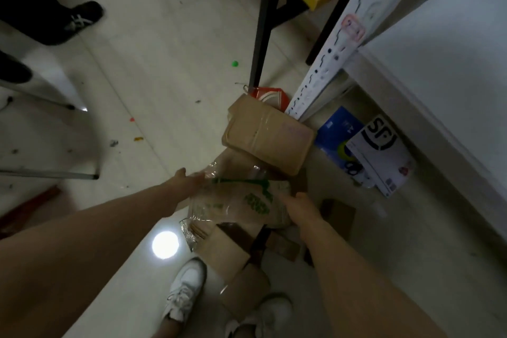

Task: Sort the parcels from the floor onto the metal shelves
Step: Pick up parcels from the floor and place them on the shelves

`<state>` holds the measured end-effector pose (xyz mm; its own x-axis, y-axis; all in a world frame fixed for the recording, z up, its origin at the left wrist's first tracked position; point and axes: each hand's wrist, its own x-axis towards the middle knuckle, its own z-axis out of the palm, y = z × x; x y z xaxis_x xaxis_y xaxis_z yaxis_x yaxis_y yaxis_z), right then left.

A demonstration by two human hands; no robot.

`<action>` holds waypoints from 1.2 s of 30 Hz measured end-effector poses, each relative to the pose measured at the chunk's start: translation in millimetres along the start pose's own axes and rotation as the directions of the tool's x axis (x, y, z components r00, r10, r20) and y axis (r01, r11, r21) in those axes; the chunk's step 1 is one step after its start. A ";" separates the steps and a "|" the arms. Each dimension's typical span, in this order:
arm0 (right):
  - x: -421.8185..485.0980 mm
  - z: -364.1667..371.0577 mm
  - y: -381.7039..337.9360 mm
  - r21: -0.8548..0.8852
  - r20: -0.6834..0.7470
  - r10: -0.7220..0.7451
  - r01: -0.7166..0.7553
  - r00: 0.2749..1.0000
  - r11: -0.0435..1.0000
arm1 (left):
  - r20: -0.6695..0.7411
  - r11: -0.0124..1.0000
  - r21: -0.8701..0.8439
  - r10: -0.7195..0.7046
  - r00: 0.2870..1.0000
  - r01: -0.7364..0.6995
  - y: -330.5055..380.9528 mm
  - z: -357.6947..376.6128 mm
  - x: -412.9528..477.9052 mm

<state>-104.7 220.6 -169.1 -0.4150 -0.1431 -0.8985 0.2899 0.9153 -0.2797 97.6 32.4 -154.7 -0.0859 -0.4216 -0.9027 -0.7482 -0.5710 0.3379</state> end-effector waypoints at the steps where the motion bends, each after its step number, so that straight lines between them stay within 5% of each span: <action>1: 13.8 7.4 3.0 0.059 0.019 0.017 -0.018 1.000 0.998 | -0.007 1.000 -0.003 -0.020 1.000 0.020 -6.3 2.4 12.4; 6: 44.8 36.1 13.7 0.368 0.076 0.043 -0.068 0.996 0.927 | 0.037 0.979 -0.184 -0.080 0.996 0.086 -23.4 18.8 37.2; 11: 5.1 27.0 19.2 0.529 -0.035 0.003 0.016 0.999 0.849 | 0.067 0.865 -0.429 -0.257 0.964 0.260 -13.6 13.7 -3.4; 19: -143.3 -47.3 8.1 0.721 -0.077 0.103 -0.016 0.992 0.692 | 0.143 0.874 -0.402 -0.235 0.961 0.274 33.4 -23.9 -151.4; 23: -245.1 -92.9 -12.8 0.754 -0.150 -0.019 0.127 0.988 0.644 | 0.287 0.887 -0.347 -0.210 0.935 0.306 60.2 -40.8 -226.5; 26: -321.8 -124.4 -30.1 0.763 -0.202 -0.152 0.253 0.968 0.595 | 0.522 0.857 -0.387 -0.100 0.847 0.340 83.3 -54.2 -276.3; 29: -384.6 -159.5 -38.4 0.757 -0.231 -0.258 0.340 0.938 0.558 | 0.598 0.913 -0.361 0.071 0.799 0.189 107.5 -75.2 -323.0; 32: -435.0 -194.4 -38.4 0.782 -0.246 -0.182 0.306 0.952 0.543 | 0.605 0.941 -0.334 0.259 0.753 -0.055 129.9 -99.6 -369.3; 36: -502.8 -226.5 -42.5 0.721 -0.124 -0.187 0.218 0.974 0.658 | 0.684 0.902 -0.317 0.432 0.588 -0.294 159.7 -122.6 -430.7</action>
<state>-103.6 338.9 371.2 -0.5655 -0.2641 -0.7813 0.7219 0.2994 -0.6238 95.8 36.3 320.7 -0.8236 -0.0132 -0.5670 -0.4406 -0.6145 0.6544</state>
